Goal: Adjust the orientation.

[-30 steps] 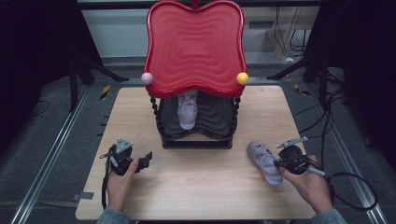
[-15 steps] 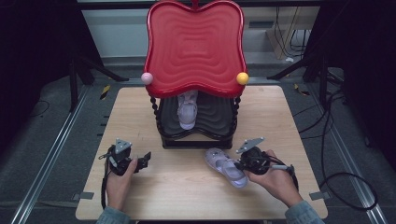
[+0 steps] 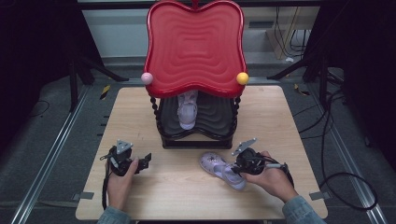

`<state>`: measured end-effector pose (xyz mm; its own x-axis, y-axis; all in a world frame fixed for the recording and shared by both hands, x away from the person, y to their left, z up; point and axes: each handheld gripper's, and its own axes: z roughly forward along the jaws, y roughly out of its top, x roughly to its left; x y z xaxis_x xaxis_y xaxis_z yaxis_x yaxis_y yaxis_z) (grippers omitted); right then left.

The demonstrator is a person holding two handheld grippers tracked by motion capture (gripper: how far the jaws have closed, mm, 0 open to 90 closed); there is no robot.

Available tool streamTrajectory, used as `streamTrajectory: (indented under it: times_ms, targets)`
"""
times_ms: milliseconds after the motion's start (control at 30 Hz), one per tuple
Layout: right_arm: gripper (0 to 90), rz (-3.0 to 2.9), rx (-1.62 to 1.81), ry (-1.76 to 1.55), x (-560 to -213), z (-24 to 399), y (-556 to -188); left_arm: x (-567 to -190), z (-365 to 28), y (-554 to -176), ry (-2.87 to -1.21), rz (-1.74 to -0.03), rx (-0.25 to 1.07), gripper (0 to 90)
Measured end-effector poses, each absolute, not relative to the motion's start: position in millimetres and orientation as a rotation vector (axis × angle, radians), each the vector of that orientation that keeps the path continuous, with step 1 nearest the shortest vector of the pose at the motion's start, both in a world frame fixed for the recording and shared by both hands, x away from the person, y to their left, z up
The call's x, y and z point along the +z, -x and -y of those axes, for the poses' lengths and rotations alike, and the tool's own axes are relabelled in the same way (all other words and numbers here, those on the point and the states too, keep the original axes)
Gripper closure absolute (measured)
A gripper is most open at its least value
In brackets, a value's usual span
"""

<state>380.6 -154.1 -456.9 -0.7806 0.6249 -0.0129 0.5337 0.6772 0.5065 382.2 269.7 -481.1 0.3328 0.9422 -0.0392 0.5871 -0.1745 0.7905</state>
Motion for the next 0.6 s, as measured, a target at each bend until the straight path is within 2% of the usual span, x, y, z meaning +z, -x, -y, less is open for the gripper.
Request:
streamTrajectory:
  times_ms: [133,367,600]
  targets:
    - [57.7,-2.634,0.723,-0.989,-437.6,159.4,-372.8,-481.6,-271.4,-381.5,-1.862,-1.356,0.624,8.2]
    - [57.0,-2.651,0.718,-0.968,-409.0,152.0,-345.6,-480.8,-273.1,-380.5,-1.859,-1.358,0.631,7.4]
    - [61.9,-2.723,0.664,-0.901,-415.7,128.9,-336.2,-482.4,-270.7,-379.7,-1.858,-1.357,0.646,4.9]
